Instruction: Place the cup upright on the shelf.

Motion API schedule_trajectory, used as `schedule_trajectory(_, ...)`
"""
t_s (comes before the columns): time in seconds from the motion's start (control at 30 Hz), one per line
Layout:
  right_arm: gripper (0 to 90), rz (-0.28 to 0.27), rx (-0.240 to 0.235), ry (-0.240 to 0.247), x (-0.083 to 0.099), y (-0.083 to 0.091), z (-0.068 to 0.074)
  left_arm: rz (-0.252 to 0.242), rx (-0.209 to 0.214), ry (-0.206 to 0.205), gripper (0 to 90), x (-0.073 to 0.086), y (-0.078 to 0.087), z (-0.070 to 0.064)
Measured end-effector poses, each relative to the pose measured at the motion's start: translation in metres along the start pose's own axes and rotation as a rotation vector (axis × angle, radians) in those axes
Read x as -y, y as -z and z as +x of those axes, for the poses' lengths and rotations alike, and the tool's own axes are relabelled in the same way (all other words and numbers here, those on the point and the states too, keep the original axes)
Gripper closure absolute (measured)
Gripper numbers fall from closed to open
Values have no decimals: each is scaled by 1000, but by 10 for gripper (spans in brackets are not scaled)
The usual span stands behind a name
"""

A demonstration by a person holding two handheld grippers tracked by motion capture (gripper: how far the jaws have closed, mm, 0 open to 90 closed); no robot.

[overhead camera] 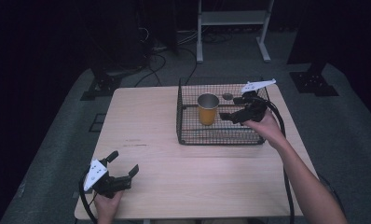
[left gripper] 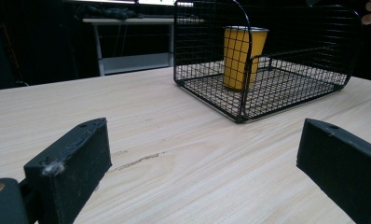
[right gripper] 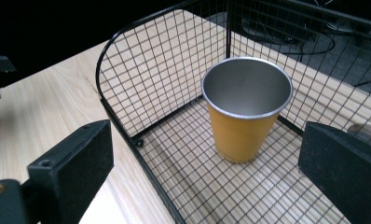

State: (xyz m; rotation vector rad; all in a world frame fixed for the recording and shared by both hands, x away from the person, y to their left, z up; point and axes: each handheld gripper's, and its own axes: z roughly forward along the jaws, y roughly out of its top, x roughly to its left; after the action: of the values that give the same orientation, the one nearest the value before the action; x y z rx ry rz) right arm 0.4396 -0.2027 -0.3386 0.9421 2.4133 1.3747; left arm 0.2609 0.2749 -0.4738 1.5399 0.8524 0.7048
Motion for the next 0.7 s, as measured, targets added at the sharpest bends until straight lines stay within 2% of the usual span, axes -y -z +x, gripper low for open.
schedule_trajectory(0.7, 26, -17, -35, -1, 33, 23, 20, 3, -5, -3, 22, 0, -1, 0)
